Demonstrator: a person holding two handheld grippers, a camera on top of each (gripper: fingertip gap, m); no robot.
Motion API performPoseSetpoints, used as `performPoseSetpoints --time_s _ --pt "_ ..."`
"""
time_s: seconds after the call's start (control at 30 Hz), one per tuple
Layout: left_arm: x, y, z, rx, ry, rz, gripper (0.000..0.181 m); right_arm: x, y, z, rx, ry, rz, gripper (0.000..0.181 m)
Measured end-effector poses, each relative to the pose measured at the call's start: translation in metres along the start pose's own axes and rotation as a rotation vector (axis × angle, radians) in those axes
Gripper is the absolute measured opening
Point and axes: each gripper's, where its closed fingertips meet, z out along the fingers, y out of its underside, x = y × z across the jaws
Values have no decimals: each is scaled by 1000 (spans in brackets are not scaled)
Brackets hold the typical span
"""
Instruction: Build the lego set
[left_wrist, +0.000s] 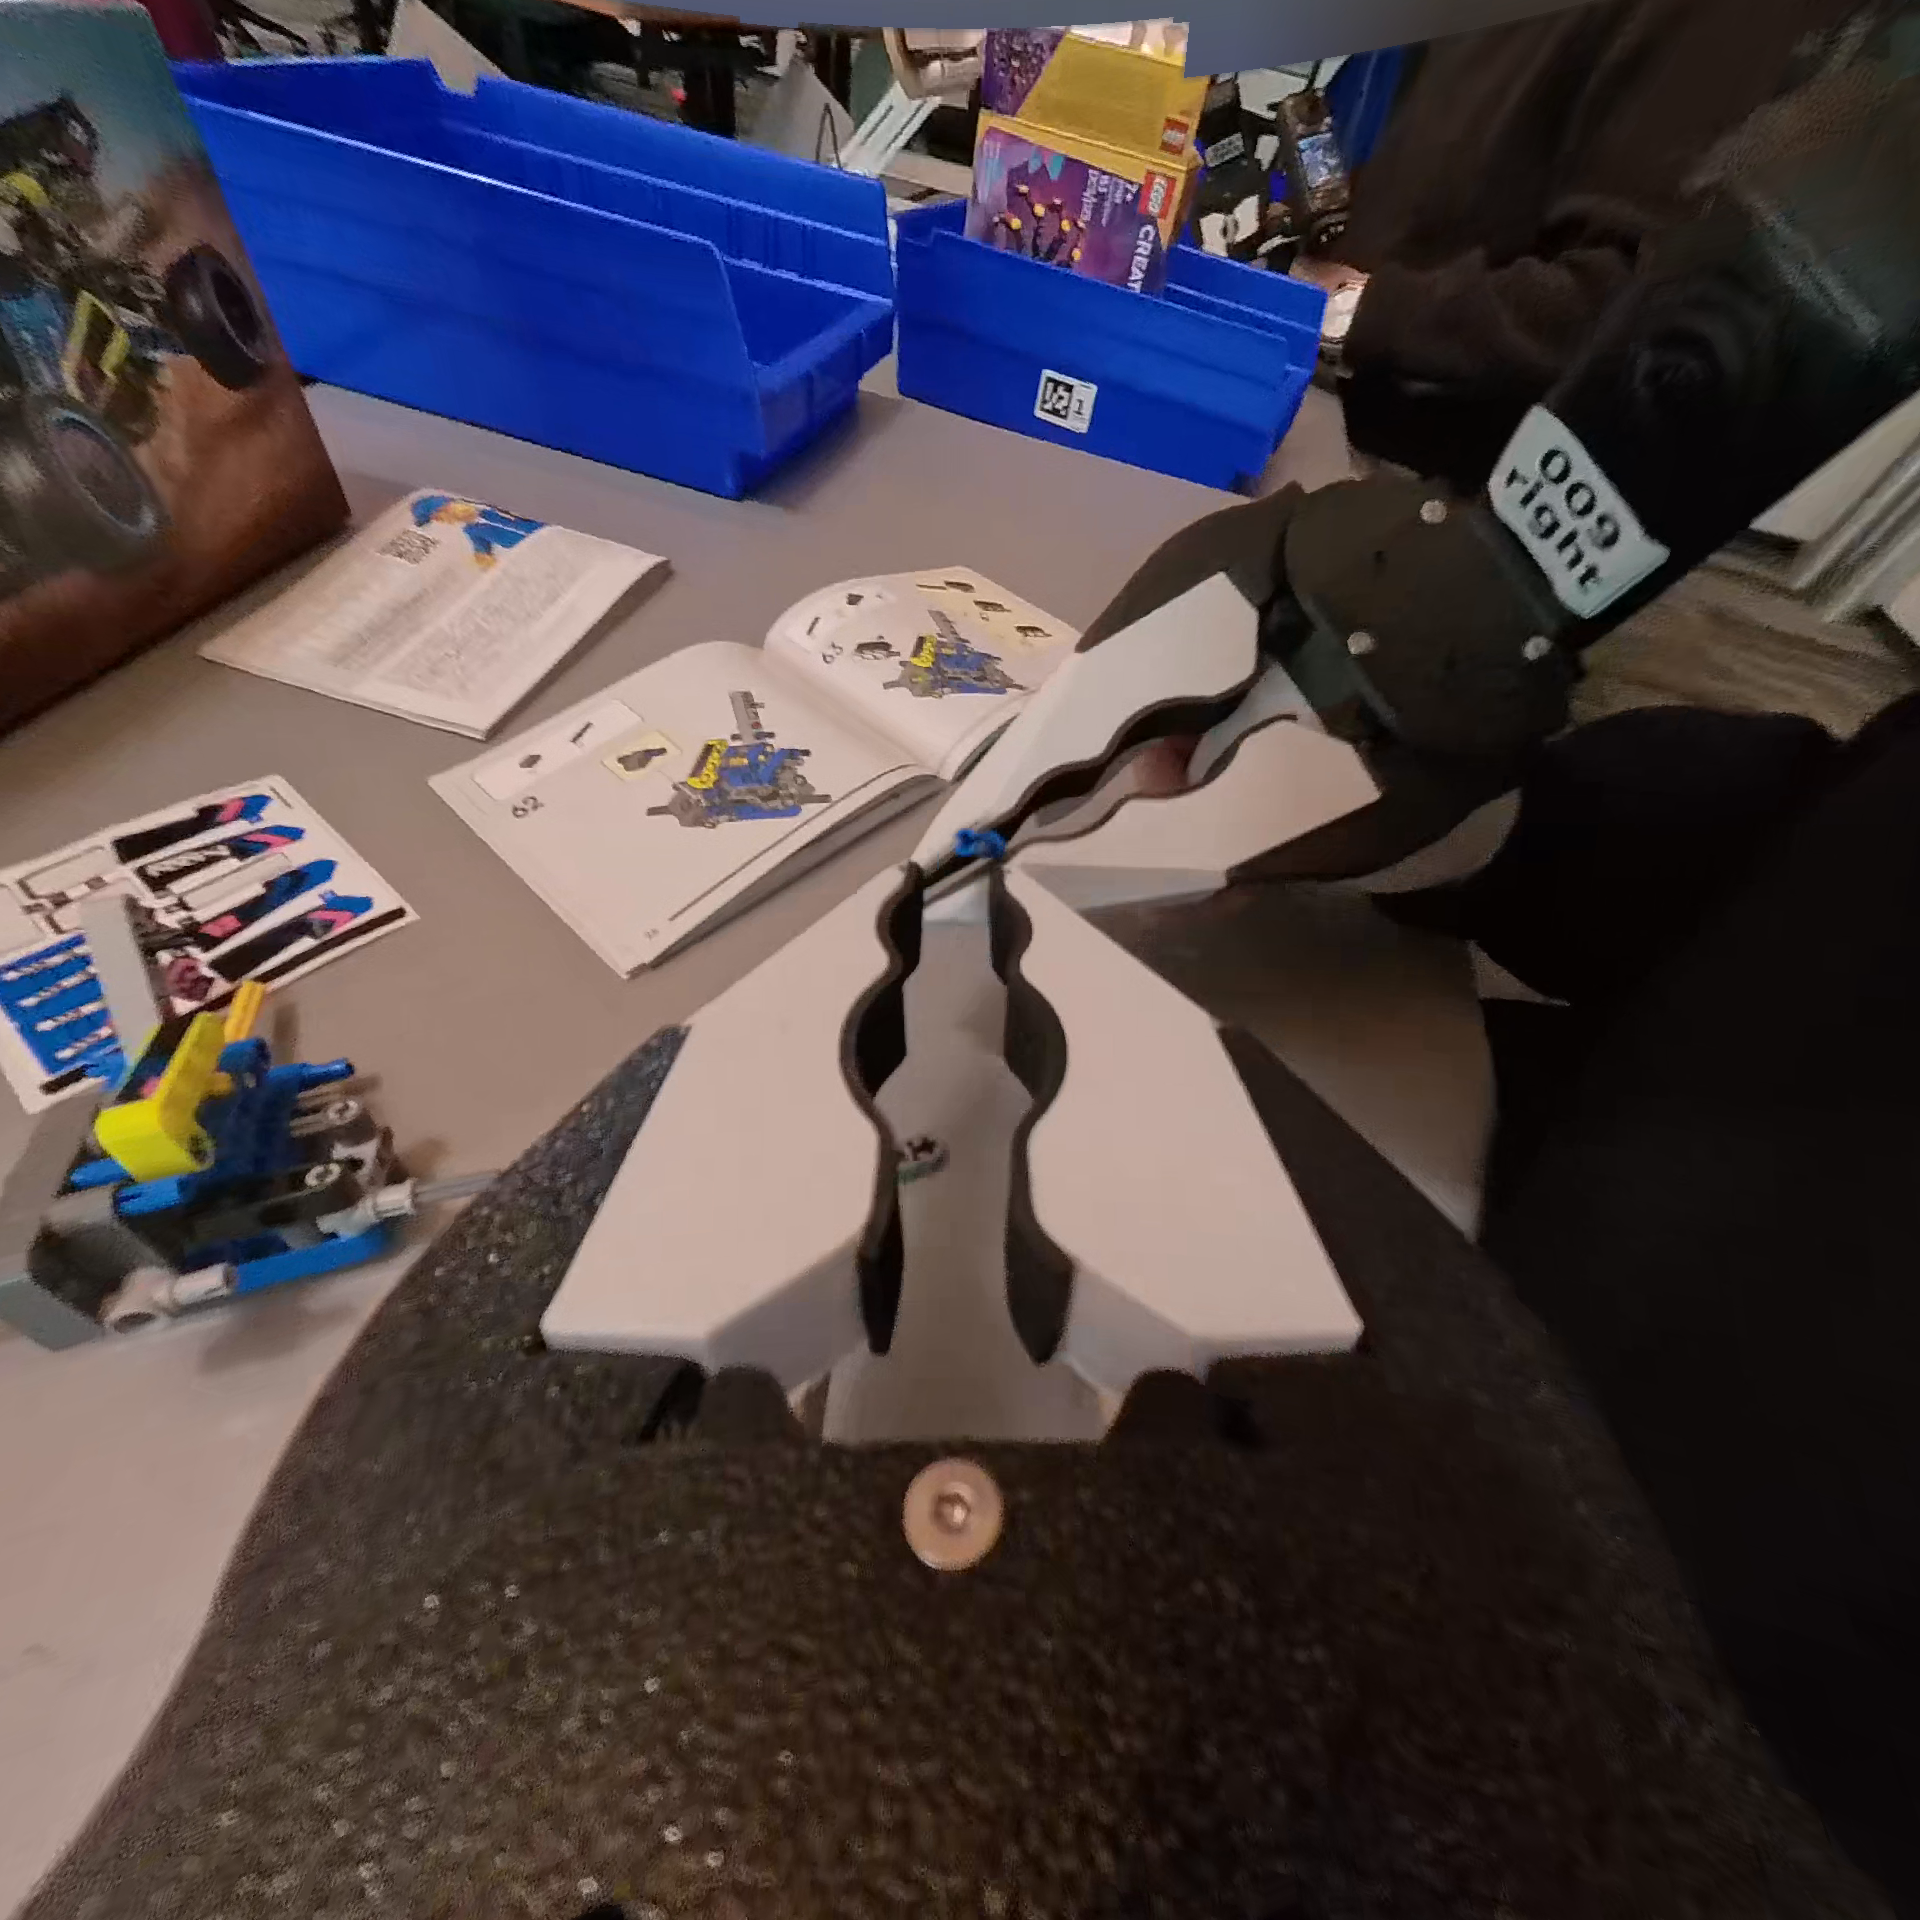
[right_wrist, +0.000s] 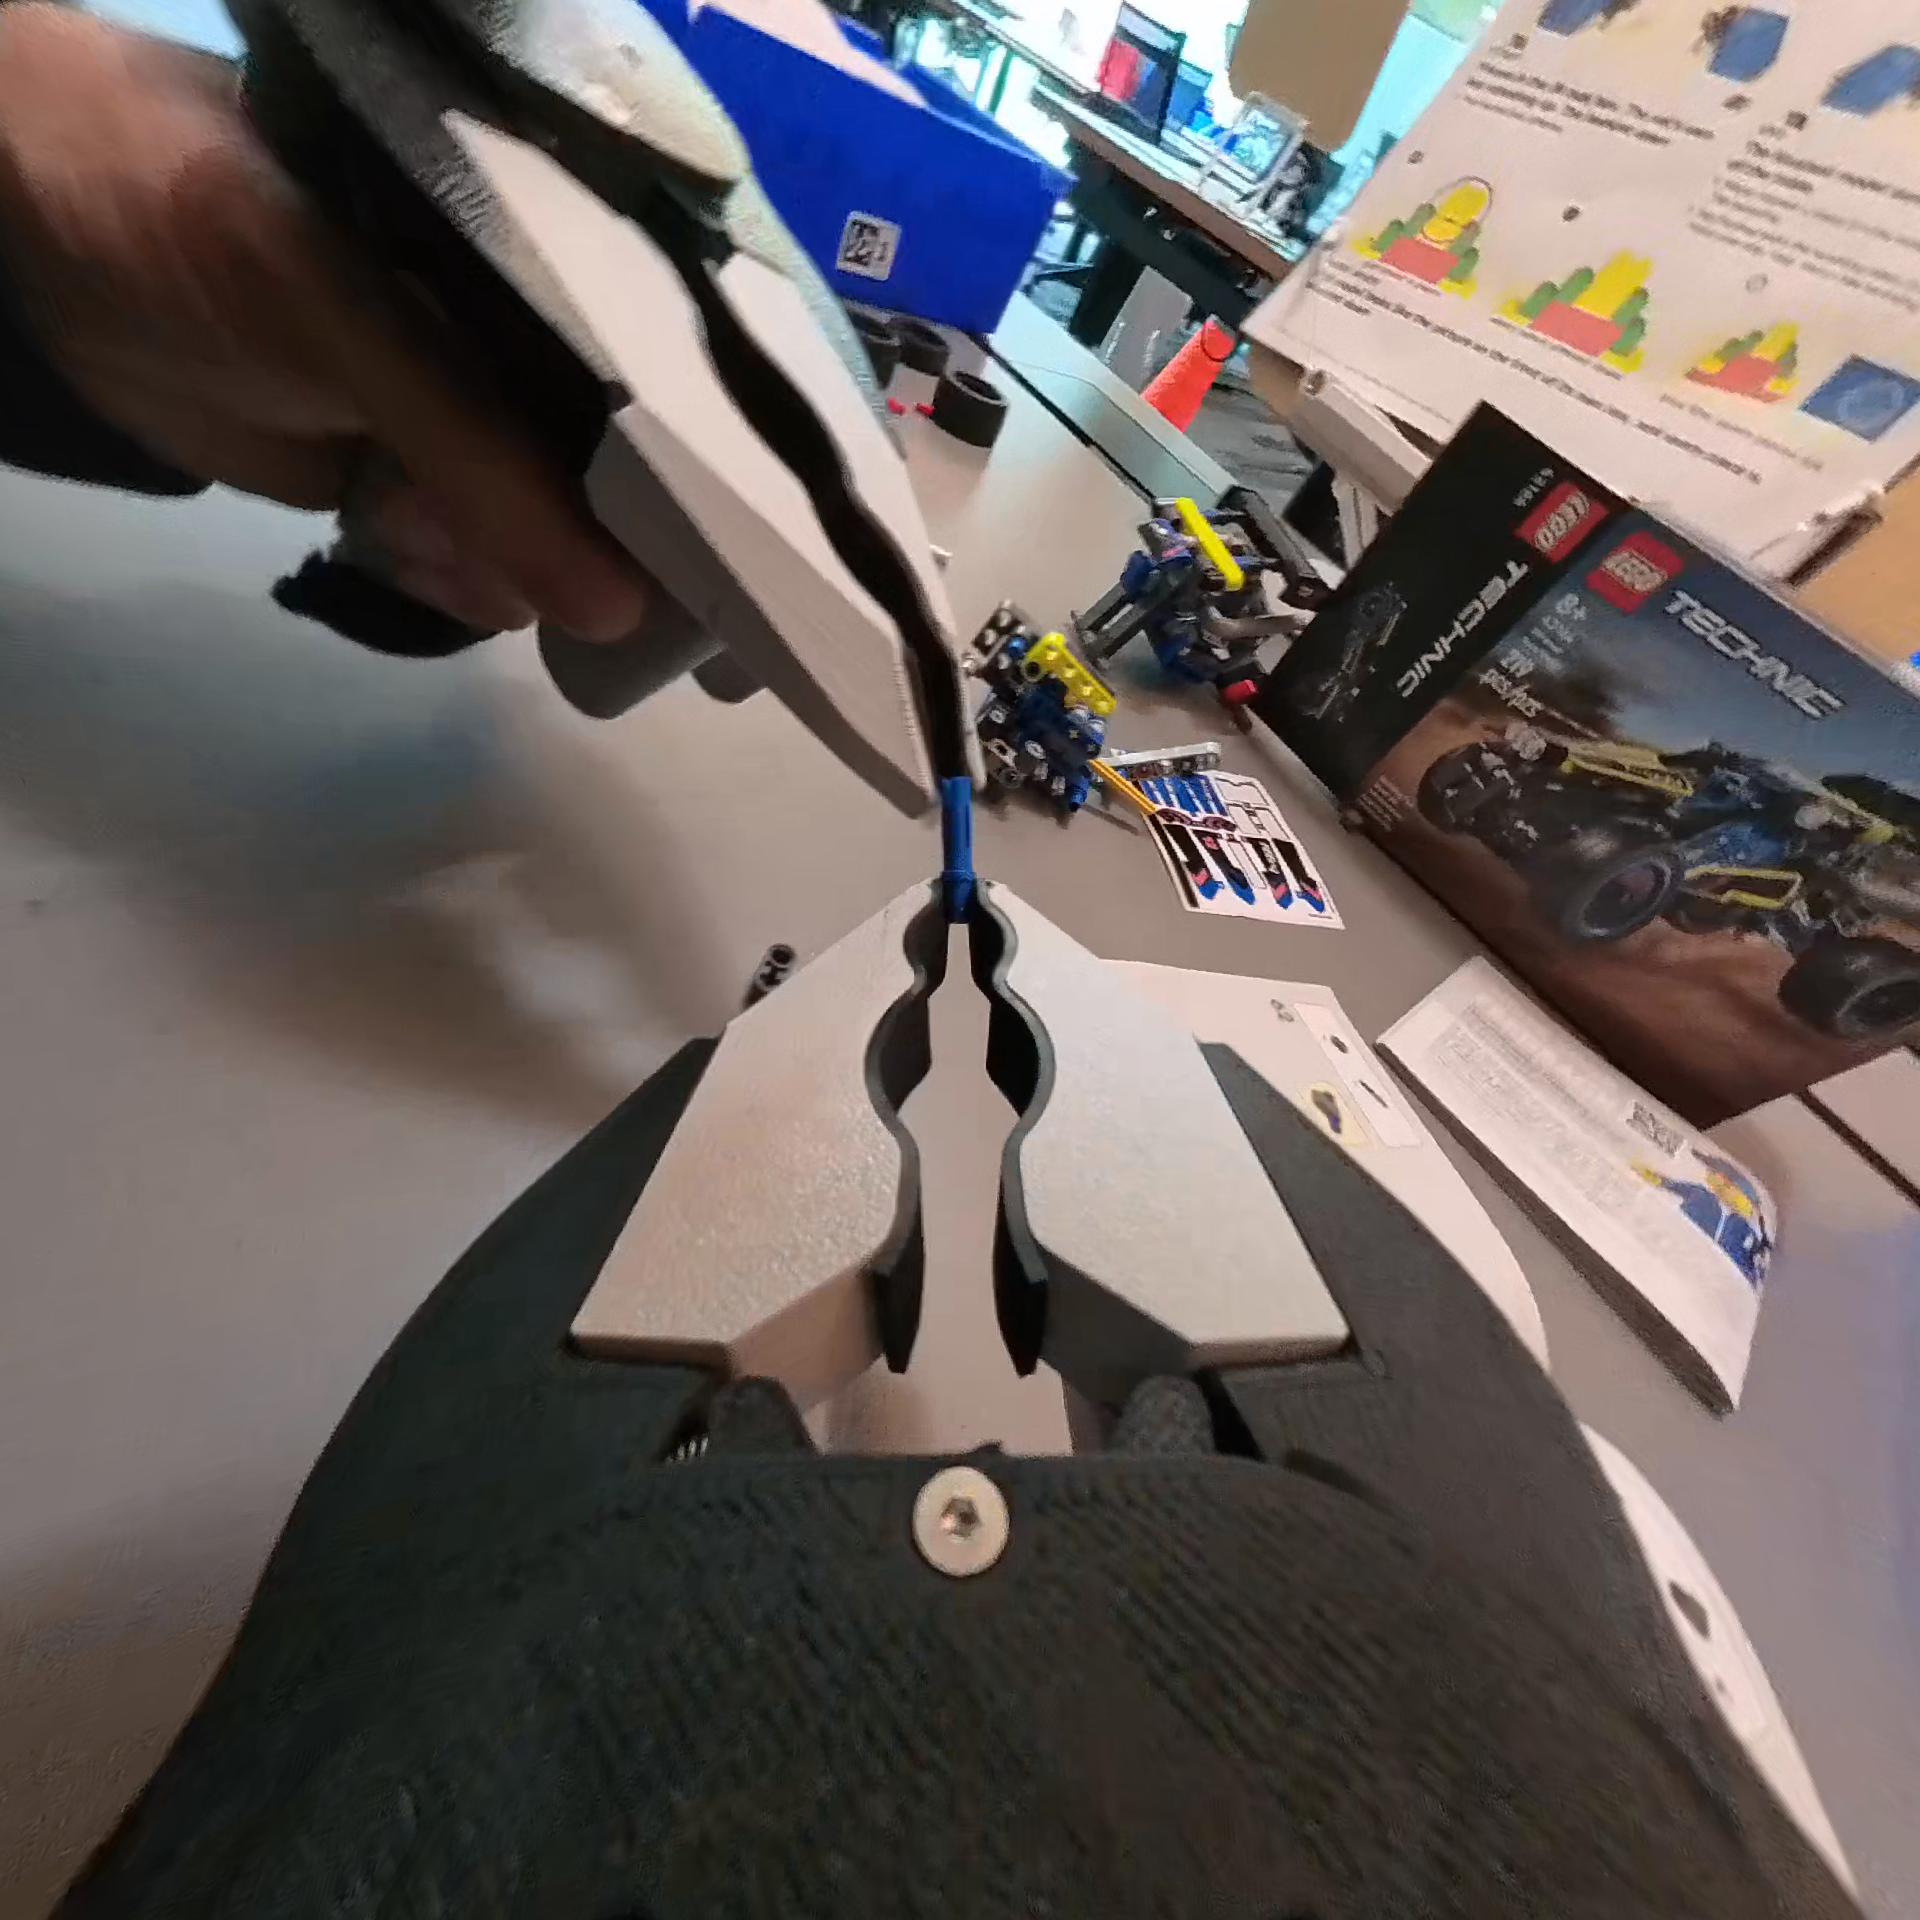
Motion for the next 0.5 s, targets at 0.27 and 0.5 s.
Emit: performPoseSetpoints --time_s 0.27,0.5 --pt "-9 -4 4 21 -147 284 20 28 0 -6 50 -11 534 2" --pt "-8 -1 12 5 -119 274 16 25 -5 -4 113 -130 819 2"
